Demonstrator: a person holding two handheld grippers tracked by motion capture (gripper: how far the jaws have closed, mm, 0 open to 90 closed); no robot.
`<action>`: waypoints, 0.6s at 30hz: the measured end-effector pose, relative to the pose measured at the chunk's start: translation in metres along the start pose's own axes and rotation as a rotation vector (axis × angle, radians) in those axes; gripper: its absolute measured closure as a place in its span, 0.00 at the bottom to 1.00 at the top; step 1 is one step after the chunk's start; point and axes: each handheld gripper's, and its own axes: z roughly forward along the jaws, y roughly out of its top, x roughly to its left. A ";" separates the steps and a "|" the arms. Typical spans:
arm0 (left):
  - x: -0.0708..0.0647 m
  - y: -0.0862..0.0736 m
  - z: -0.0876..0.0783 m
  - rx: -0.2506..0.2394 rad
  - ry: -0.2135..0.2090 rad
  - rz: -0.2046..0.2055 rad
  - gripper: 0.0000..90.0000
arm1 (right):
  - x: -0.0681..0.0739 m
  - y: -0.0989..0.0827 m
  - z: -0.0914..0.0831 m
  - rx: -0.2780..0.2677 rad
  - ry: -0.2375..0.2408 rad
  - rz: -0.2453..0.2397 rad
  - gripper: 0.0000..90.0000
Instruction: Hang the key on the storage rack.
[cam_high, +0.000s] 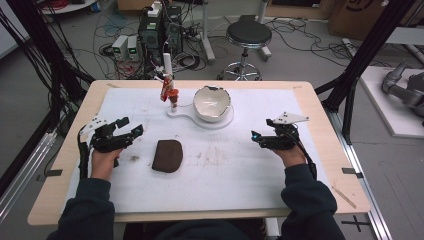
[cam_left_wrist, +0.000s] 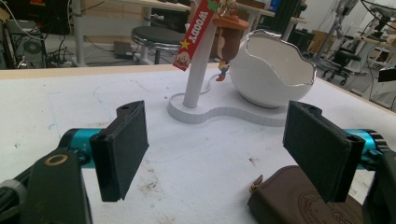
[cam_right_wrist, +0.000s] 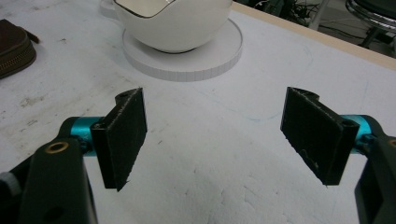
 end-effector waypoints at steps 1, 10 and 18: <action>0.001 0.000 0.000 -0.003 0.001 -0.003 0.24 | 0.000 0.000 0.000 0.000 0.000 0.000 0.26; 0.003 0.000 0.000 -0.015 0.003 -0.015 0.25 | 0.002 0.000 0.003 0.020 -0.004 -0.016 0.26; -0.004 0.000 0.003 0.005 -0.039 -0.005 0.25 | -0.003 -0.004 0.000 -0.006 0.005 0.023 0.26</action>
